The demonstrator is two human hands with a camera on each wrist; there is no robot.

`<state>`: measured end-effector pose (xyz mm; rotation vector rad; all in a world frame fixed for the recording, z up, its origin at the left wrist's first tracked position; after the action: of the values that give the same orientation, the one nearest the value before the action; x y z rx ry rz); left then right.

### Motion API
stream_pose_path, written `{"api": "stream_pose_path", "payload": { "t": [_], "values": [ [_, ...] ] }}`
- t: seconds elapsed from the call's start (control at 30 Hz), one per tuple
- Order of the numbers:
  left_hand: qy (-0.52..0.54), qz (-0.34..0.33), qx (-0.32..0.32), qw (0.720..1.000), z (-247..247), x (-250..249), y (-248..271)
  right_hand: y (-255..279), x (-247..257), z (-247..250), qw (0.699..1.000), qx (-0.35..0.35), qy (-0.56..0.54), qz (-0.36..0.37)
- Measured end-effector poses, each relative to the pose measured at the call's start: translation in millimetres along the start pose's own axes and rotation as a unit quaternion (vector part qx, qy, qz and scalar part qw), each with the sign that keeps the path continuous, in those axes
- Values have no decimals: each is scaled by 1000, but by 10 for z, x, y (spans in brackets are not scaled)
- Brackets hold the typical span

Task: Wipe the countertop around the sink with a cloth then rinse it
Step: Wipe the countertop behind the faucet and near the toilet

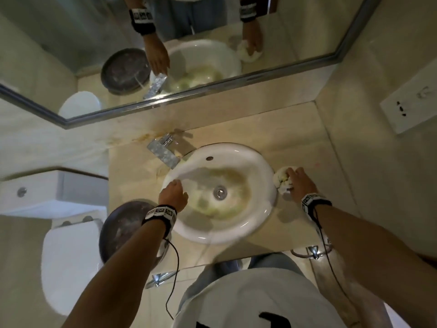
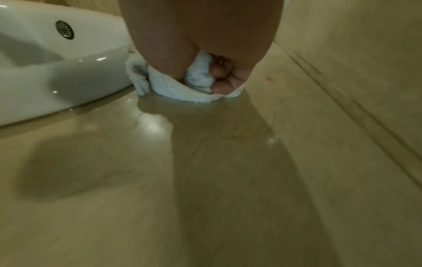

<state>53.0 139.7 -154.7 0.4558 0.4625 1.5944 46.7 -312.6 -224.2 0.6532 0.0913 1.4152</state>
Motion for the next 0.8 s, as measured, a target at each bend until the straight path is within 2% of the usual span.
{"api": "stream_pose_path", "payload": {
  "t": [0.23, 0.33, 0.5, 0.63, 0.8],
  "values": [
    [53, 117, 33, 991, -286, 498, 276, -760, 388, 348, 998, 24, 26, 56],
    [61, 129, 42, 989, -343, 551, 324, -1076, 669, 437, 997, 24, 39, 64],
    [83, 143, 36, 985, -294, 596, 364, -1390, 1259, 596, 993, -18, 63, 100],
    [84, 144, 39, 985, -228, 654, 362, -1496, 1796, 628, 985, -46, 51, 160],
    [76, 150, 50, 984, -147, 760, 296, -1536, 2541, 415, 972, 6, 4, 233]
  ]
}}
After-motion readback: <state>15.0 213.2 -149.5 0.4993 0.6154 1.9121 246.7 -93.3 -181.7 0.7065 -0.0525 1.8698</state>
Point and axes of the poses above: each hand's wrist, its own y-axis away from the middle knuckle, its own z-axis out of the back of the hand, x = y × z, the point moved 10 cm from there along -y, towards the middle knuckle, and after that the axes turned 1 degree about -y, right-handed, at the moved point
